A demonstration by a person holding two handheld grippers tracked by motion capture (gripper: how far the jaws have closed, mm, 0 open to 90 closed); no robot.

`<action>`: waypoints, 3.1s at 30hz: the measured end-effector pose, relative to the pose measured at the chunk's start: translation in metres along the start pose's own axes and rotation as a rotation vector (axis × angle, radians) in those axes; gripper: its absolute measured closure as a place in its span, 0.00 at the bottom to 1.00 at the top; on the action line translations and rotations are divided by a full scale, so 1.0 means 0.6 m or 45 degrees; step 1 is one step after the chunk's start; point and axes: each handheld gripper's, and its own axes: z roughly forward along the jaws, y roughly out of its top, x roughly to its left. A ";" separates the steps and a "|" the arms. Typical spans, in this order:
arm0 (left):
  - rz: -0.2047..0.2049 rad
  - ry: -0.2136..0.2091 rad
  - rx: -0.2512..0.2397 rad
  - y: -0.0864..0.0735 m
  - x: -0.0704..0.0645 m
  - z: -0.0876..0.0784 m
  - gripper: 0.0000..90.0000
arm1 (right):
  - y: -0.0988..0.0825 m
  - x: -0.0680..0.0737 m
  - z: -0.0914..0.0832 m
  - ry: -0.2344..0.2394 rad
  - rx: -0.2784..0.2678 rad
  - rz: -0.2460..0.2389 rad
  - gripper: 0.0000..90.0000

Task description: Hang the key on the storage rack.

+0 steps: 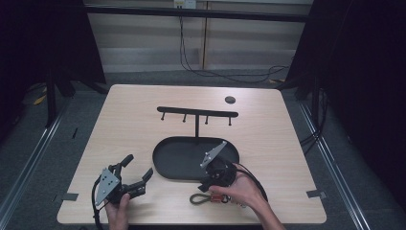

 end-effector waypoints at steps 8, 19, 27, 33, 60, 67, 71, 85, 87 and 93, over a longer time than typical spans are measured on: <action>0.000 0.000 0.000 0.000 0.000 0.000 0.17 | -0.002 -0.003 0.019 0.039 0.123 -0.009 0.85; 0.000 0.000 0.000 0.000 0.000 0.000 0.17 | -0.004 0.002 0.042 0.029 0.201 -0.056 0.88; 0.000 -0.005 -0.001 0.000 0.000 0.000 0.17 | 0.001 0.011 0.046 -0.015 0.228 -0.125 0.91; 0.001 -0.005 -0.001 0.000 0.000 0.000 0.17 | 0.005 0.019 0.048 -0.052 0.256 -0.148 0.94; -0.005 -0.004 -0.002 0.000 0.000 0.000 0.17 | 0.048 -0.006 -0.019 -0.053 0.340 -0.009 0.96; -0.003 -0.002 -0.001 0.000 0.000 0.000 0.17 | 0.060 -0.008 -0.051 -0.099 0.375 -0.015 0.96; -0.003 -0.002 -0.001 0.000 0.000 0.000 0.17 | 0.064 -0.008 -0.067 -0.111 0.403 -0.035 0.96; -0.001 -0.003 -0.001 0.000 0.000 0.000 0.17 | 0.095 -0.010 -0.112 -0.174 0.404 -0.041 0.96; -0.001 -0.003 -0.001 0.000 0.000 0.000 0.17 | 0.100 -0.010 -0.116 -0.180 0.407 -0.045 0.96; -0.003 -0.002 -0.001 0.000 0.000 0.000 0.17 | 0.113 -0.008 -0.124 -0.194 0.434 -0.061 0.96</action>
